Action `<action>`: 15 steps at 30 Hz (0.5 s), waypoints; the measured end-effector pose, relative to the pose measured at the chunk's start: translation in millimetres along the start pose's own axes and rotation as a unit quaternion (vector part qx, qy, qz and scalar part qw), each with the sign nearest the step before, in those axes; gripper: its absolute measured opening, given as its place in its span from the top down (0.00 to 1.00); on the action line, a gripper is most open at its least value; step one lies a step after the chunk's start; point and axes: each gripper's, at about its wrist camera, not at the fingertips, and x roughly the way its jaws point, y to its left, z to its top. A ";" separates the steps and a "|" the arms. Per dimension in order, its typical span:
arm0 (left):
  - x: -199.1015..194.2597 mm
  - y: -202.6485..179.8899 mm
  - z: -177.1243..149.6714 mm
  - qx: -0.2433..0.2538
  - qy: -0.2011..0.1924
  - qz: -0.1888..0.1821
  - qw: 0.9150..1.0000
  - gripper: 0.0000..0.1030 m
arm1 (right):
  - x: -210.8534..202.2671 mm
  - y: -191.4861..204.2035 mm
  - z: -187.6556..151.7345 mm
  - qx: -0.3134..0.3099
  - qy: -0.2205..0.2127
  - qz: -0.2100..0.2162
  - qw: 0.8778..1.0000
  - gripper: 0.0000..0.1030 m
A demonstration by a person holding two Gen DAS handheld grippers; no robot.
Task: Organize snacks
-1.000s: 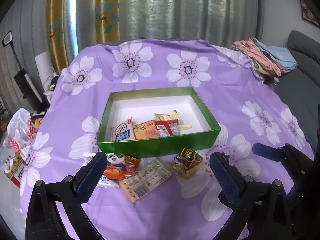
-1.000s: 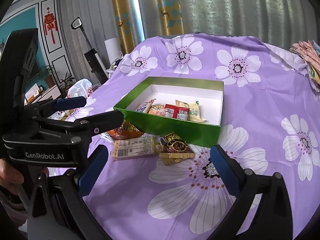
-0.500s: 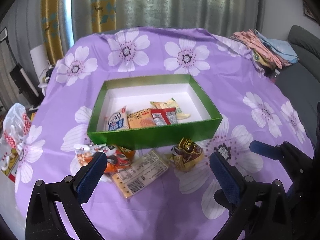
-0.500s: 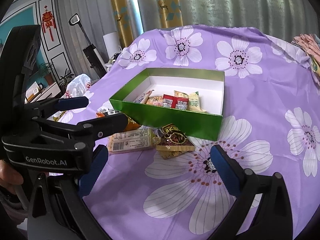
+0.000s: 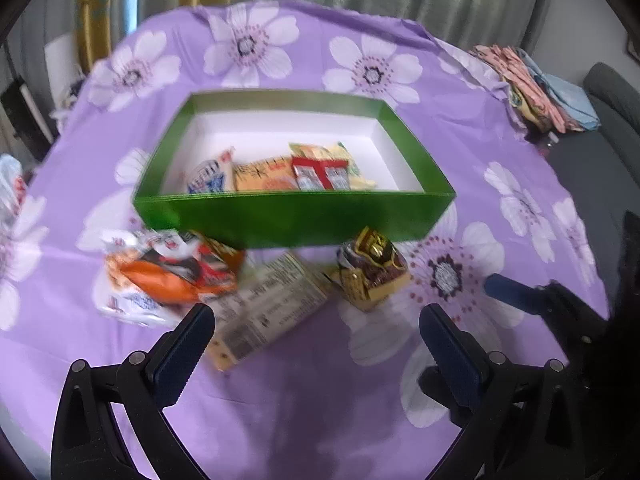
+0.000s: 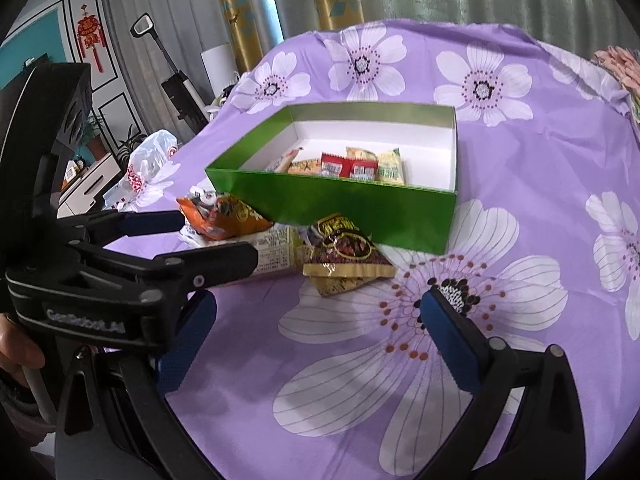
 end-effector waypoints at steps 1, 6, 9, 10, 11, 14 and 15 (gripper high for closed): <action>2.4 0.7 -1.2 -0.003 0.004 -0.014 1.000 0.01 | 2.8 -1.5 -1.3 0.003 0.003 0.001 1.000 0.00; 12.8 0.5 -1.9 -0.006 0.009 -0.069 0.998 0.01 | 17.3 -12.1 -8.2 0.021 0.015 0.006 1.000 0.00; 21.7 -0.5 1.1 -0.008 0.015 -0.094 0.995 0.01 | 25.4 -19.8 -11.1 0.038 0.015 0.012 0.999 0.00; 24.9 -1.6 2.6 -0.007 0.015 -0.100 0.995 0.01 | 27.6 -21.9 -11.4 0.043 0.014 0.014 0.999 0.01; 27.2 -2.4 4.6 -0.004 0.016 -0.104 0.994 0.01 | 29.6 -23.7 -11.5 0.046 0.012 0.016 0.999 0.01; 36.1 -7.8 11.0 0.011 0.018 -0.106 0.994 0.01 | 36.0 -26.7 -10.5 0.054 0.010 0.026 0.998 0.03; 39.6 -9.4 13.4 0.014 0.021 -0.108 0.994 0.01 | 38.5 -28.0 -9.7 0.056 0.009 0.028 0.998 0.04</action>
